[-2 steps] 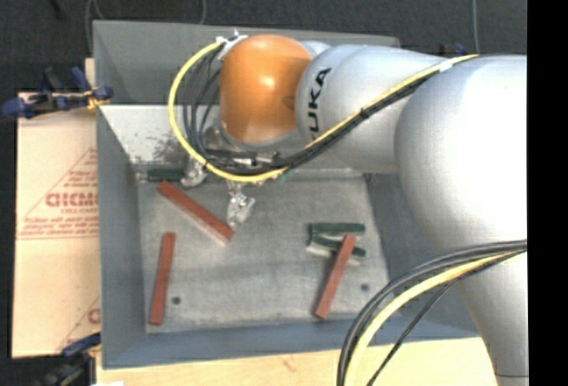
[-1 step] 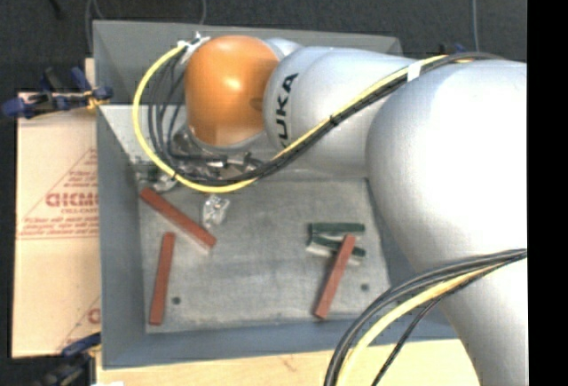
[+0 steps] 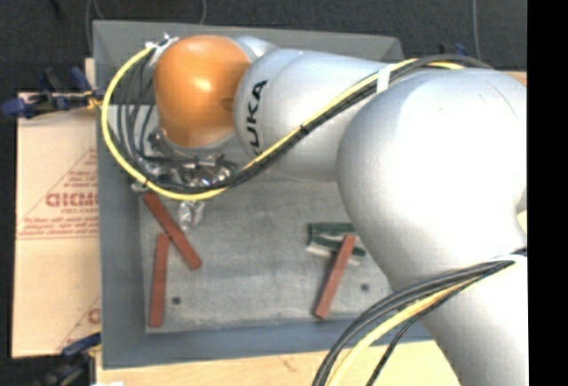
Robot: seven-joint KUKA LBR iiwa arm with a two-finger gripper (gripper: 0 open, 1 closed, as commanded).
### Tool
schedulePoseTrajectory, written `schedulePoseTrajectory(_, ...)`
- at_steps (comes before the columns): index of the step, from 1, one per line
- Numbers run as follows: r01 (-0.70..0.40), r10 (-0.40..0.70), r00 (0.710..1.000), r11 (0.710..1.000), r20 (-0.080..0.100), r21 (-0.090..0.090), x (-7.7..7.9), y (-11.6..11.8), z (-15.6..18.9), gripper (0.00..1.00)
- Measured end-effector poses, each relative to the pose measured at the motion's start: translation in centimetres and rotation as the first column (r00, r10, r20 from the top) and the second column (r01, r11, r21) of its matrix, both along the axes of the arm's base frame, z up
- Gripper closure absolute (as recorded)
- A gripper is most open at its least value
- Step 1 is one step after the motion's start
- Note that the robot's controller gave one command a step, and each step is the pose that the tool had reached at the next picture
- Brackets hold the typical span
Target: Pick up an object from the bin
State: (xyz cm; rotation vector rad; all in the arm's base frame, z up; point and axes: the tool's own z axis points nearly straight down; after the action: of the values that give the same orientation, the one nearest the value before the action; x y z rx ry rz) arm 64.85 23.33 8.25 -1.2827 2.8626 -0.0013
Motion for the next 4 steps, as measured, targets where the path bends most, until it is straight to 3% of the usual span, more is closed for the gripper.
schedulePoseTrajectory(1, 0.017, -0.017, 1.000, 1.000, -0.001, 0.002, 0.2, -0.9, 1.2, 0.00)
schedulePoseTrajectory(2, -0.254, 0.254, 0.967, 0.967, 0.002, 0.000, -0.2, -0.9, 0.2, 0.00)
schedulePoseTrajectory(3, -0.480, 0.480, 0.877, 0.877, 0.002, -0.001, -0.2, -2.0, -0.7, 0.00)
schedulePoseTrajectory(4, -0.676, 0.676, 0.737, 0.737, 0.005, -0.010, 0.2, -1.1, -0.3, 1.00)
